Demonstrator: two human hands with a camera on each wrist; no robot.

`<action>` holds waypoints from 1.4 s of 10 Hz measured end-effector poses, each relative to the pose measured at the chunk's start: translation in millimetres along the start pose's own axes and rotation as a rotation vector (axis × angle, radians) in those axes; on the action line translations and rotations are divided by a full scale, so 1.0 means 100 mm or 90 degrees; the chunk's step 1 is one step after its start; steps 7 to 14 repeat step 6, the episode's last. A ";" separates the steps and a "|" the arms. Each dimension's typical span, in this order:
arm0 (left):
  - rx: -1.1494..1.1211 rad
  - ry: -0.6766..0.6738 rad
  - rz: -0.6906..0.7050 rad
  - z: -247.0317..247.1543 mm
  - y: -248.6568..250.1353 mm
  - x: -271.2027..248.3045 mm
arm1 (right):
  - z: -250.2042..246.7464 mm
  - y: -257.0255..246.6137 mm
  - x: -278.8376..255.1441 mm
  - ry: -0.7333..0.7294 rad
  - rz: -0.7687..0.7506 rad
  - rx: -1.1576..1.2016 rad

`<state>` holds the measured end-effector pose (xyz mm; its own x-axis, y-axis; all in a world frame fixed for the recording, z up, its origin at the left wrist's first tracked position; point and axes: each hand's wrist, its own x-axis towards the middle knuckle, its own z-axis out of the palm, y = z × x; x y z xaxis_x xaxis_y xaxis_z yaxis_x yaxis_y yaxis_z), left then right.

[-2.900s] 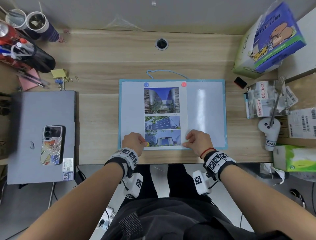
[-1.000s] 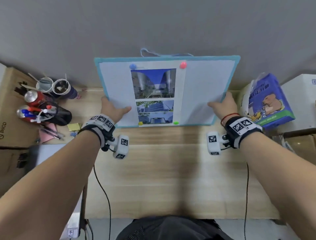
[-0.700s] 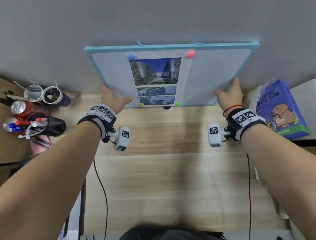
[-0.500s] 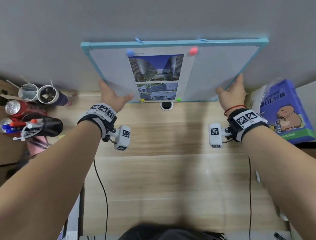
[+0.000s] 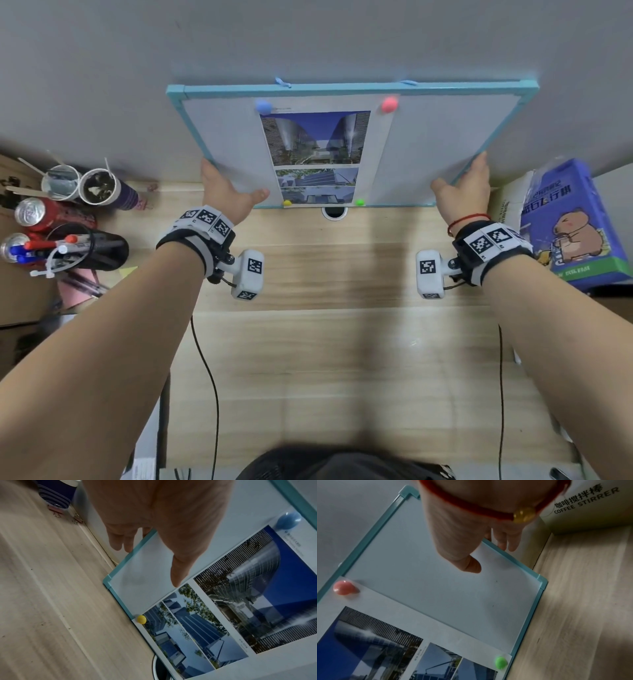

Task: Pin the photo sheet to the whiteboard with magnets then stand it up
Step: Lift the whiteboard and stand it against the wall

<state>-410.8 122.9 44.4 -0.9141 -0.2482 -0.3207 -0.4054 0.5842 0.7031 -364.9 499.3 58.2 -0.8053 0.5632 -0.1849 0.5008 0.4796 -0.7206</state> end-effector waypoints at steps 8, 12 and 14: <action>0.107 -0.042 -0.085 -0.14 -0.01 -0.77 | -0.18 -0.08 -0.15 -0.037 0.092 0.006; 0.107 -0.042 -0.085 -0.14 -0.01 -0.77 | -0.18 -0.08 -0.15 -0.037 0.092 0.006; 0.107 -0.042 -0.085 -0.14 -0.01 -0.77 | -0.18 -0.08 -0.15 -0.037 0.092 0.006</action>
